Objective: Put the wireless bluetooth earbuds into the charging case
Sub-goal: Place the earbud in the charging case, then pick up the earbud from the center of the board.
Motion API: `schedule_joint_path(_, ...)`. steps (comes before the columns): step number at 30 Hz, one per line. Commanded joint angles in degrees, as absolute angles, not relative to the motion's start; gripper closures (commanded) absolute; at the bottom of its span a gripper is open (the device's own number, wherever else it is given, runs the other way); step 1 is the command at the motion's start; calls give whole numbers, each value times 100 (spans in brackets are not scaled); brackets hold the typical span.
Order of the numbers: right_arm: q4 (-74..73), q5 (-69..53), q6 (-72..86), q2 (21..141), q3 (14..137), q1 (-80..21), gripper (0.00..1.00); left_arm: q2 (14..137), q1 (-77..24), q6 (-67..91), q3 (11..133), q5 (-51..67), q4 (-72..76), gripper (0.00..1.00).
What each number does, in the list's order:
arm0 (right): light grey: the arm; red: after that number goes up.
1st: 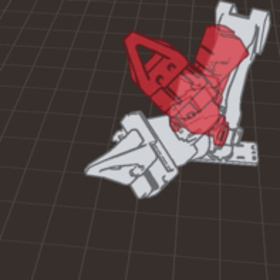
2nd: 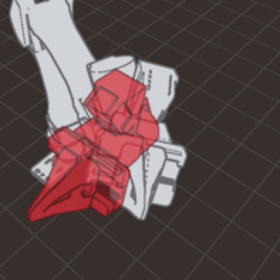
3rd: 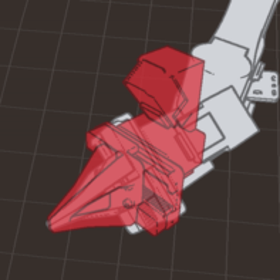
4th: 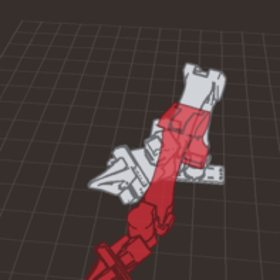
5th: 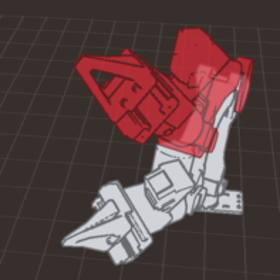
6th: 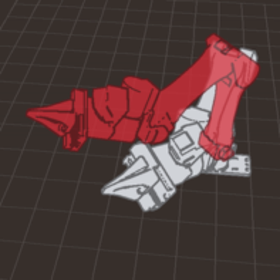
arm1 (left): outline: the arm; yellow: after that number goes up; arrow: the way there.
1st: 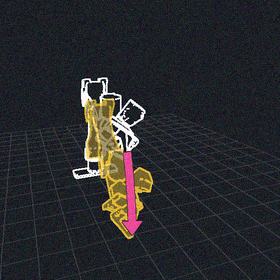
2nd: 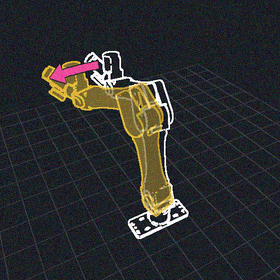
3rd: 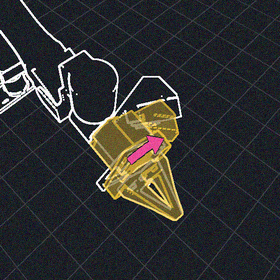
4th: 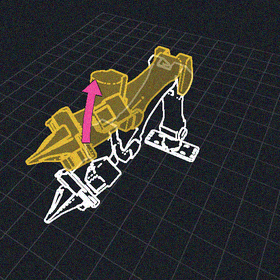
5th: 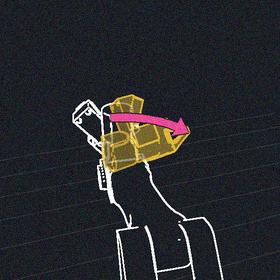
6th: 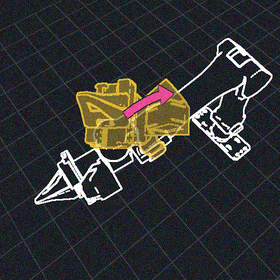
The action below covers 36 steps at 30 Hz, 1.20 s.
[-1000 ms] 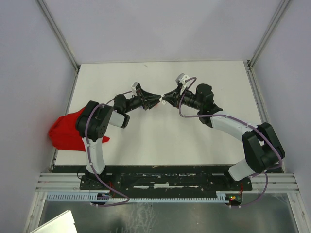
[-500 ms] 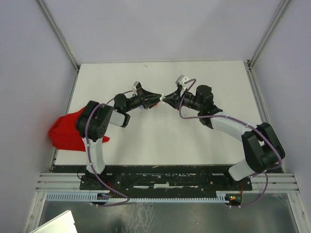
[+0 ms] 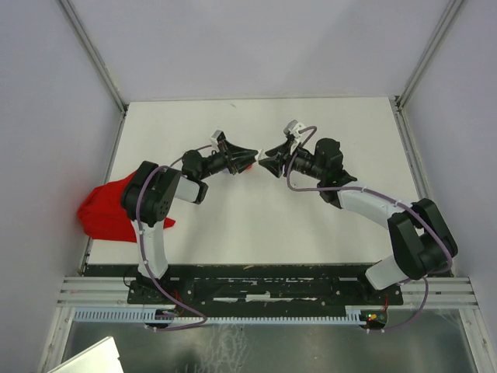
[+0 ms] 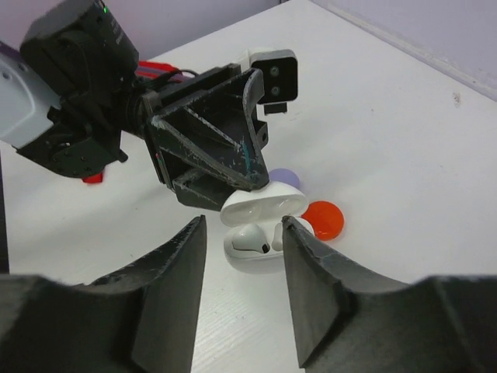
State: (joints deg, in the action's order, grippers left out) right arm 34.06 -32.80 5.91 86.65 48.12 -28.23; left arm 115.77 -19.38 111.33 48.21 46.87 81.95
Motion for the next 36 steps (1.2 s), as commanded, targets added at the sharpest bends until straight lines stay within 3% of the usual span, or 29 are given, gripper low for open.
schedule_joint_path(1,4167,-2911,1211,8252,4760,-2772,46,11663,-1943,11265,4918,4645,8677,97)
schedule_joint_path(5,3820,-2055,1469,7958,4718,-2667,39,11702,-1895,11235,4825,4608,8732,97)
schedule_joint_path(7,3079,-1212,1588,7799,4791,-2646,30,11717,-1857,11237,4769,4590,8780,97)
schedule_joint_path(10,802,394,1817,7888,5557,-2632,22,11732,-1787,11259,4715,4588,8865,97)
schedule_joint_path(13,-1386,795,1505,8565,6587,-2636,21,11724,-1755,11255,4700,4588,8884,97)
schedule_joint_path(16,-2462,1092,1410,9199,7040,-2637,21,11741,-1747,11252,4730,4588,8886,97)
schedule_joint_path(21,-3314,1344,1443,9938,7326,-2645,20,11749,-1741,11264,4708,4588,8908,97)
schedule_joint_path(36,-3443,1592,1460,10459,7100,-2662,19,11771,-1737,11237,4702,4614,8871,97)
